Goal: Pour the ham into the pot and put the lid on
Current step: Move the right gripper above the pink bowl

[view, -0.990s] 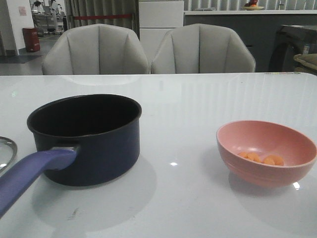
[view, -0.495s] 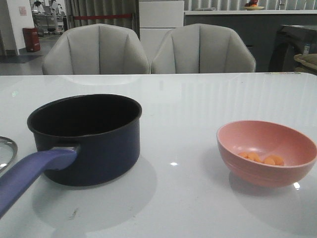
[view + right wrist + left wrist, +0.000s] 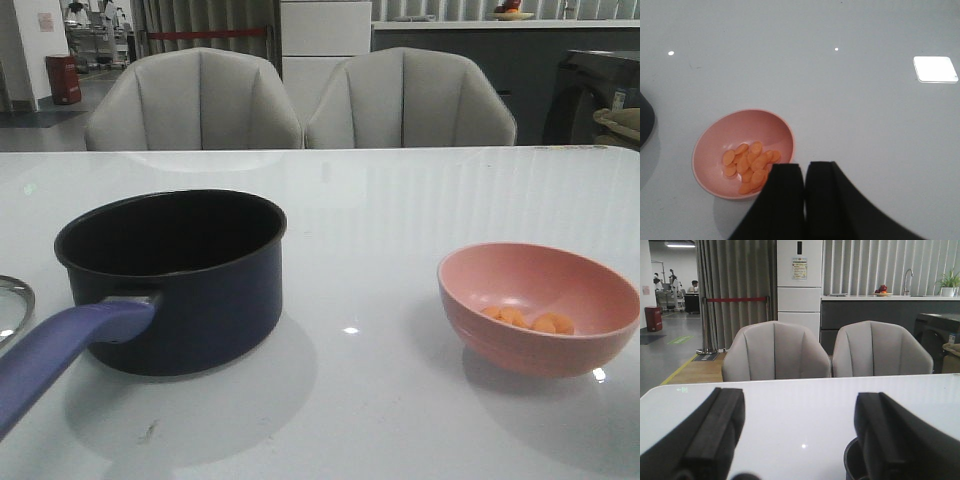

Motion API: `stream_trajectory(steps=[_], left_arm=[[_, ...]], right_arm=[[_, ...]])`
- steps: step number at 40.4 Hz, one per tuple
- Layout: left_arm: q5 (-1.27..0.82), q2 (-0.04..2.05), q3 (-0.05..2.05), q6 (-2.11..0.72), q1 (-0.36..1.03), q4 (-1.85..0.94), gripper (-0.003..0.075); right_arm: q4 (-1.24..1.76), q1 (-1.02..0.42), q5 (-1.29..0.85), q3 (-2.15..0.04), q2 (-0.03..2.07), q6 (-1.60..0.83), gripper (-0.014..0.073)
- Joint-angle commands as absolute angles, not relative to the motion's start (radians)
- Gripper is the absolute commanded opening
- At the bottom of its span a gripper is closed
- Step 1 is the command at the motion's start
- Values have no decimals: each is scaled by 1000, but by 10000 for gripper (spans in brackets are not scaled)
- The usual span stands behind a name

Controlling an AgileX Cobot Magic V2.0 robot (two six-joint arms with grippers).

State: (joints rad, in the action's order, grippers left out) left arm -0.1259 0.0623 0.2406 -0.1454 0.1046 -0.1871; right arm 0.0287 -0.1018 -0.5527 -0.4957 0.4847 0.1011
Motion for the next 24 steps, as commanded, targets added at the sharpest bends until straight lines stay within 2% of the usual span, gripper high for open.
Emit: stream_trajectory(steps=[1, 5, 12, 14, 24], left_arm=[[-50, 75, 267, -144, 113, -196, 501], [-50, 75, 267, -144, 113, -196, 501], [-48, 75, 267, -144, 113, -196, 501], [-48, 75, 267, -144, 113, -196, 501], [-48, 75, 267, -144, 113, -196, 501]], right_arm=[[22, -102, -487, -532, 499, 112, 180], [22, -102, -504, -554, 526, 115, 243], [22, -102, -529, -612, 651, 193, 489], [22, -102, -537, -631, 696, 198, 534], [69, -101, -638, -746, 966, 214, 553]])
